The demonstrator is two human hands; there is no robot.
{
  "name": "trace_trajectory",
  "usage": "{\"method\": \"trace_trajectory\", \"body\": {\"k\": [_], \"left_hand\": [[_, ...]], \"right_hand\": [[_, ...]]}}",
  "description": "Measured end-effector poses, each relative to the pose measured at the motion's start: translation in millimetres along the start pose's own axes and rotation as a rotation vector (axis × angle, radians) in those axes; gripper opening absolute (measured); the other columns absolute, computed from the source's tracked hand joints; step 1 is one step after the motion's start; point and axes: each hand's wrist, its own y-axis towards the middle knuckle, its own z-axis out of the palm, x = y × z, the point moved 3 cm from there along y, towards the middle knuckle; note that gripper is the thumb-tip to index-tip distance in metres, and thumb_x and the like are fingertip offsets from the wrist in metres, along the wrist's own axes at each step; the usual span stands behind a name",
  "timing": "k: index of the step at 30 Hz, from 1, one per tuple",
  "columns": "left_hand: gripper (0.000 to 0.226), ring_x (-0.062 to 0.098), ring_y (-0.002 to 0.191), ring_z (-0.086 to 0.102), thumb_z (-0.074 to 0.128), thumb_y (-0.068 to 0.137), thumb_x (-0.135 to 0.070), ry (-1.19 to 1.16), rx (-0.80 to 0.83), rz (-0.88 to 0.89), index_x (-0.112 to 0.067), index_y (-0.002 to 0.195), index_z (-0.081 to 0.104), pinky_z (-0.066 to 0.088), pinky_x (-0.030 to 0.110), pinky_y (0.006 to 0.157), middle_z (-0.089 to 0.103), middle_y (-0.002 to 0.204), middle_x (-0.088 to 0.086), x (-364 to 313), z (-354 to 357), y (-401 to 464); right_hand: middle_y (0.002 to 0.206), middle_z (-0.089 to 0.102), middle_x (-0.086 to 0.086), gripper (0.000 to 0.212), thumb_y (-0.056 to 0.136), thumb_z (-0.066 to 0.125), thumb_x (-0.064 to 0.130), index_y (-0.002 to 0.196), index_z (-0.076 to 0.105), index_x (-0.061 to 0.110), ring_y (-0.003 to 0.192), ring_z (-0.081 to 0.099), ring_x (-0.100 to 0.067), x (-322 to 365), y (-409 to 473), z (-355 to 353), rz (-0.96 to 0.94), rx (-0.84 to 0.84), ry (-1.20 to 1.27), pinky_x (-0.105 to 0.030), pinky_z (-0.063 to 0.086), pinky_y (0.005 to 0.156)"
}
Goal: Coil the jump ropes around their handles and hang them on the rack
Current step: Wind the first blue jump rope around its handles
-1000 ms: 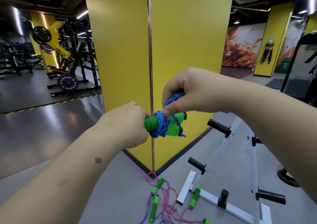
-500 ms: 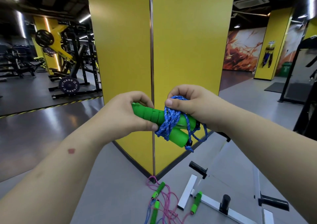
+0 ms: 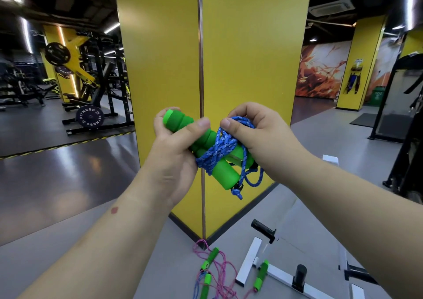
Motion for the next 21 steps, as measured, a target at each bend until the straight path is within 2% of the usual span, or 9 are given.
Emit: {"method": "trace_trajectory", "body": {"k": [2, 3, 5, 7, 9, 11, 14, 18, 21], "left_hand": [[0.062, 0.024, 0.086, 0.066, 0.081, 0.085, -0.014, 0.061, -0.081, 0.0, -0.028, 0.131, 0.042, 0.058, 0.049, 0.084, 0.06, 0.095, 0.004, 4, 2, 0], [0.062, 0.023, 0.084, 0.068, 0.079, 0.086, -0.012, 0.114, -0.114, -0.002, -0.027, 0.133, 0.041, 0.059, 0.047, 0.081, 0.063, 0.098, 0.004, 5, 0, 0], [0.063, 0.026, 0.089, 0.07, 0.075, 0.076, -0.004, 0.209, -0.117, -0.018, -0.019, 0.13, 0.045, 0.059, 0.047, 0.079, 0.069, 0.107, 0.007, 5, -4, 1], [0.06, 0.031, 0.089, 0.069, 0.062, 0.066, -0.002, 0.293, -0.044, -0.033, -0.009, 0.125, 0.051, 0.058, 0.049, 0.076, 0.07, 0.111, 0.011, 2, -6, 1], [0.059, 0.026, 0.079, 0.068, 0.055, 0.061, 0.0, 0.382, 0.03, -0.036, -0.006, 0.119, 0.055, 0.056, 0.043, 0.071, 0.067, 0.101, 0.013, 0, -8, 0], [0.059, 0.021, 0.072, 0.064, 0.052, 0.056, 0.001, 0.465, 0.083, -0.037, -0.012, 0.113, 0.061, 0.05, 0.035, 0.068, 0.061, 0.088, 0.013, -3, -8, -2], [0.061, 0.025, 0.079, 0.056, 0.053, 0.054, 0.001, 0.526, 0.162, -0.059, -0.016, 0.11, 0.069, 0.042, 0.037, 0.072, 0.059, 0.086, 0.013, -2, -7, -5], [0.056, 0.023, 0.076, 0.056, 0.054, 0.054, 0.001, 0.571, 0.166, -0.087, -0.014, 0.107, 0.062, 0.042, 0.034, 0.067, 0.061, 0.084, 0.009, 2, -10, -5], [0.052, 0.026, 0.079, 0.056, 0.053, 0.052, 0.002, 0.596, 0.185, -0.111, -0.011, 0.102, 0.064, 0.042, 0.036, 0.069, 0.064, 0.087, 0.013, 0, -13, -5]], "right_hand": [[0.072, 0.073, 0.005, 0.014, 0.091, 0.072, 0.016, 0.094, 0.064, 0.004, 0.065, 0.07, -0.009, 0, -3, 2, 0.012, 0.052, 0.015, -0.024, 0.055, 0.057], [0.075, 0.074, 0.001, 0.016, 0.09, 0.074, 0.016, 0.094, 0.066, 0.003, 0.068, 0.07, -0.013, -1, -4, 2, 0.02, 0.093, -0.002, -0.027, 0.057, 0.06], [0.077, 0.07, -0.009, 0.018, 0.087, 0.076, 0.018, 0.093, 0.07, 0.002, 0.071, 0.067, -0.016, -1, -5, 4, 0.042, 0.185, -0.056, -0.032, 0.06, 0.063], [0.077, 0.07, -0.013, 0.016, 0.084, 0.078, 0.017, 0.092, 0.073, 0.004, 0.071, 0.068, -0.015, 1, -5, 5, 0.062, 0.277, -0.117, -0.037, 0.063, 0.066], [0.063, 0.067, -0.003, 0.016, 0.082, 0.08, 0.018, 0.091, 0.074, 0.006, 0.06, 0.064, -0.011, 5, -5, 3, 0.072, 0.35, -0.202, -0.031, 0.059, 0.058], [0.054, 0.061, 0.008, 0.015, 0.082, 0.081, 0.023, 0.089, 0.075, 0.012, 0.05, 0.056, -0.011, 9, -4, -1, 0.073, 0.412, -0.31, -0.027, 0.05, 0.051], [0.058, 0.061, 0.01, 0.012, 0.081, 0.082, 0.026, 0.087, 0.076, 0.018, 0.052, 0.051, -0.01, 12, 0, -8, 0.074, 0.478, -0.403, -0.027, 0.046, 0.051], [0.066, 0.066, 0.01, 0.011, 0.081, 0.082, 0.024, 0.088, 0.076, 0.018, 0.057, 0.054, -0.005, 11, 2, -13, 0.097, 0.538, -0.441, -0.026, 0.047, 0.056], [0.072, 0.07, 0.008, 0.01, 0.083, 0.08, 0.023, 0.091, 0.076, 0.02, 0.062, 0.057, -0.007, 10, 3, -16, 0.129, 0.549, -0.457, -0.031, 0.048, 0.059]]}}
